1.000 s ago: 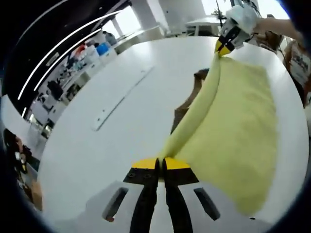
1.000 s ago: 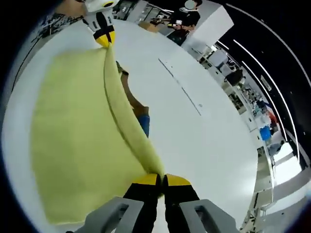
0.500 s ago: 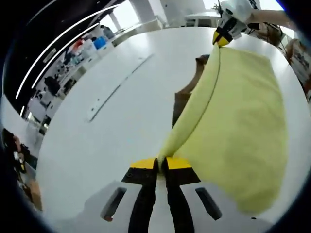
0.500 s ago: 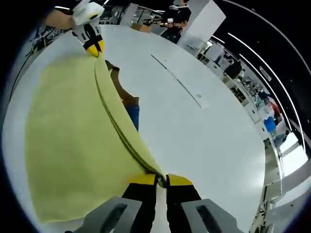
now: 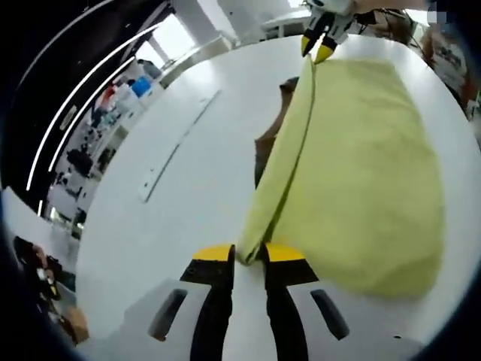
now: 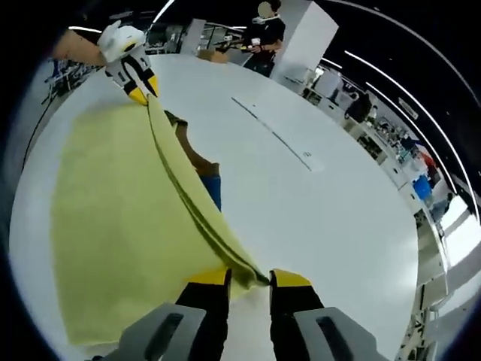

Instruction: Fold the garment on the visible template until the final outline fits inside the template.

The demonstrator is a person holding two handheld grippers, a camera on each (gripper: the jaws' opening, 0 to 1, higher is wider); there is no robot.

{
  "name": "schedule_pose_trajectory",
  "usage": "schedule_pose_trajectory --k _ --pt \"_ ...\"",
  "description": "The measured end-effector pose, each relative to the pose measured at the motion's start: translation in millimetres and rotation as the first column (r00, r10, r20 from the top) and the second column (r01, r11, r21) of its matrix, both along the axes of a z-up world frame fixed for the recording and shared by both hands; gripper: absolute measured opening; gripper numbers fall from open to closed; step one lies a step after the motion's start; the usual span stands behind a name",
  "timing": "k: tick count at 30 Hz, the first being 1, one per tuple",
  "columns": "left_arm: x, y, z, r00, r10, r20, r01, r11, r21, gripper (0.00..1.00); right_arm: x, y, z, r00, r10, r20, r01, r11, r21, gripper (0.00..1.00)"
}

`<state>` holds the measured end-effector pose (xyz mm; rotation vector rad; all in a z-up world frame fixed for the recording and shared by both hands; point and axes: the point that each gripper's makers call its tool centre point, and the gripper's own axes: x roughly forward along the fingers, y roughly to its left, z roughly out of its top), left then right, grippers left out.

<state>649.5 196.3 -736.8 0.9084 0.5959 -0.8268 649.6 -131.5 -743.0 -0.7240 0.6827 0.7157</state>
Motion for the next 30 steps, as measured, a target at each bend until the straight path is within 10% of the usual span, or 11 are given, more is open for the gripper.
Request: schedule_pose_trajectory --k 7,13,23,27,30 --pt "7.2 4 -4.6 1.0 0.017 0.022 -0.018 0.999 0.028 0.0 5 -2 -4.1 0.999 0.027 0.032 -0.025 0.998 -0.063 0.01" --pt "8.3 3 17.3 0.995 0.099 0.006 -0.098 0.988 -0.118 0.0 5 -2 11.1 0.999 -0.021 0.032 0.021 0.999 0.025 0.0" --pt "16.8 10 9.5 0.918 0.324 -0.229 -0.383 0.874 -0.299 0.0 17 -4 7.7 0.98 -0.192 -0.051 0.198 0.964 0.176 0.0" --pt "20.8 9 5.3 0.912 0.338 -0.232 -0.396 0.872 -0.288 0.0 18 -4 -2.0 0.967 -0.245 -0.073 0.254 0.954 0.162 0.0" --pt "22.2 10 4.7 0.891 0.37 -0.262 -0.44 0.844 -0.306 0.01 24 -7 0.8 0.923 -0.366 -0.123 0.385 0.889 0.246 0.03"
